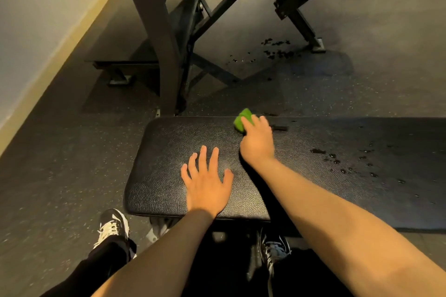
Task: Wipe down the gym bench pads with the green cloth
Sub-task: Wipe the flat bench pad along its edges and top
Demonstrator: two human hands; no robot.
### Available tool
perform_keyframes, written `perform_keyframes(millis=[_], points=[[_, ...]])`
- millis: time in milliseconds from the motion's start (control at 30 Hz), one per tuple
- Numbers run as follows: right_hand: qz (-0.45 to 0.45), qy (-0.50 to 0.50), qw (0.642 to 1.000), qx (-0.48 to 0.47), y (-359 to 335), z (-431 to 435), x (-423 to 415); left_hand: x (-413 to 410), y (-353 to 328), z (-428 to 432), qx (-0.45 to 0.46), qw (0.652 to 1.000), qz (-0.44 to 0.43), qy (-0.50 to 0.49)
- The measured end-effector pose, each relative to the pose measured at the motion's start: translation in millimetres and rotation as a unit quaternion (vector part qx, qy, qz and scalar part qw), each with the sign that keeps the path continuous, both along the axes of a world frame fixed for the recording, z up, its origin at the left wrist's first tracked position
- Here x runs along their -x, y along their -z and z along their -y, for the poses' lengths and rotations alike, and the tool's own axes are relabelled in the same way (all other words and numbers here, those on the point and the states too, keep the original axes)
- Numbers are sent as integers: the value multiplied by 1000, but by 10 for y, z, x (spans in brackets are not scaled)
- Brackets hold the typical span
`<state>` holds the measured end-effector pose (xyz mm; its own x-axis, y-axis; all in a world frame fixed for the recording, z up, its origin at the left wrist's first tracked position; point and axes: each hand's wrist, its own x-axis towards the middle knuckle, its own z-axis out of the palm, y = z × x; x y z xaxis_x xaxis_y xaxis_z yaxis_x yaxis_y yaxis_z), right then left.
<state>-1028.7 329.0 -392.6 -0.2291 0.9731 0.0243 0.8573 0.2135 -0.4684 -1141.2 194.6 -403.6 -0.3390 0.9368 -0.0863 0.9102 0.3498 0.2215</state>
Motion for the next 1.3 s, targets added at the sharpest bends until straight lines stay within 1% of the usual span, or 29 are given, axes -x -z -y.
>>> perform_keyframes(millis=[100,167,233,367,433,533,600,700,767,833,933,1033,1100,1167,1233,1300], points=[[-18,-112,993,18,-5,208,186,3,7,7,-10,1000,-15,-1],[-6,-138,990,17,6,215,127,5,12,9,-1,1000,-24,-1],[8,-134,991,24,3,141,-21,1,-4,1,11,1000,-29,-5],[9,-41,998,45,-61,-34,-472,-65,-89,-43,49,999,1,-18],[20,8,999,45,-87,-108,-735,-139,-142,-81,47,999,4,-17],[44,86,994,45,-97,-191,-1100,-423,-184,-147,28,999,8,44],[47,121,990,56,-93,-214,-1195,-628,-168,-165,38,996,26,70],[38,143,987,66,-117,-187,-1105,-734,-115,-167,33,997,34,60],[39,112,992,49,-131,-131,-965,-708,-91,-154,18,998,29,59],[38,39,998,38,-120,-62,-832,-702,-82,-148,8,998,25,61],[27,-58,997,46,-75,18,-756,-707,-78,-144,10,998,14,64],[24,-84,995,37,-46,-1,-908,-698,-72,-149,11,998,12,63],[40,-50,998,16,-54,-36,-1091,-706,-71,-151,14,998,14,63],[49,24,998,3,-66,-83,-1301,-709,-76,-160,11,998,20,63],[54,94,994,5,-61,-106,-1476,-716,-82,-166,12,998,19,66],[54,129,990,16,-29,-99,-1514,-714,-75,-168,12,998,13,65]])
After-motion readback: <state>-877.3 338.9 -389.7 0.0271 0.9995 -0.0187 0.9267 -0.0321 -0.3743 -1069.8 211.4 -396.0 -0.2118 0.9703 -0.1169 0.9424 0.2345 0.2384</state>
